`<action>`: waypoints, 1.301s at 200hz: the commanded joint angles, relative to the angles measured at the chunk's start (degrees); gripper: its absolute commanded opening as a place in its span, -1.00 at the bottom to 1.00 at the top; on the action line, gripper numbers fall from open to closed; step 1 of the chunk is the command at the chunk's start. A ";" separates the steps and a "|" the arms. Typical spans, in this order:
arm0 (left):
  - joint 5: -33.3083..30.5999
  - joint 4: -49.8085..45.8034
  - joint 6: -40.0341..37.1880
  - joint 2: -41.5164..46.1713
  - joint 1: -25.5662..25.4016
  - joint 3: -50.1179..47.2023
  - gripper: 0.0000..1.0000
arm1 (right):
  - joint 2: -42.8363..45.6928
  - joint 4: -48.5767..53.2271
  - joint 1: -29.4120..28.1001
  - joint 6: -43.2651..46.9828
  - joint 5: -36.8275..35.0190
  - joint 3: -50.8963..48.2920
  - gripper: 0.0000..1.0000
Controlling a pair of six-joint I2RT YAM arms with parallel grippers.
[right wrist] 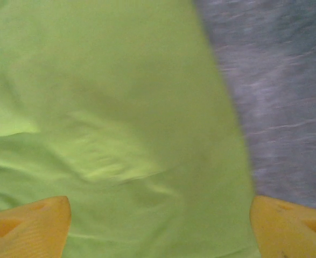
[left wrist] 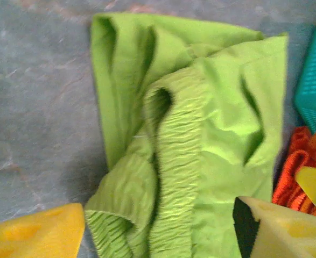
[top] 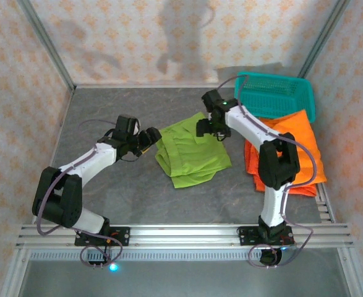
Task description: Fold and stack the shorts
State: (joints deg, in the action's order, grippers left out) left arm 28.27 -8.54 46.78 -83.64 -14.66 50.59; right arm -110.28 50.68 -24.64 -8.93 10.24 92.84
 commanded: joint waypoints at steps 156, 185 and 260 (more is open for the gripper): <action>-1.62 0.24 -4.23 4.08 -1.04 -1.72 0.98 | -12.06 0.36 5.27 7.53 14.51 -2.85 0.01; -2.56 -0.12 -4.51 4.95 -0.96 -2.24 0.99 | -10.86 -1.70 4.35 6.32 11.55 -5.14 -0.54; -3.39 -0.04 -4.51 5.30 -0.90 -2.34 1.00 | 5.70 6.57 1.85 3.68 -9.77 -5.62 -1.00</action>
State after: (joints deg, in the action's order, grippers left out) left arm 26.50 -8.32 43.40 -79.85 -15.40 48.95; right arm -113.93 50.54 -22.92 -3.38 12.73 86.13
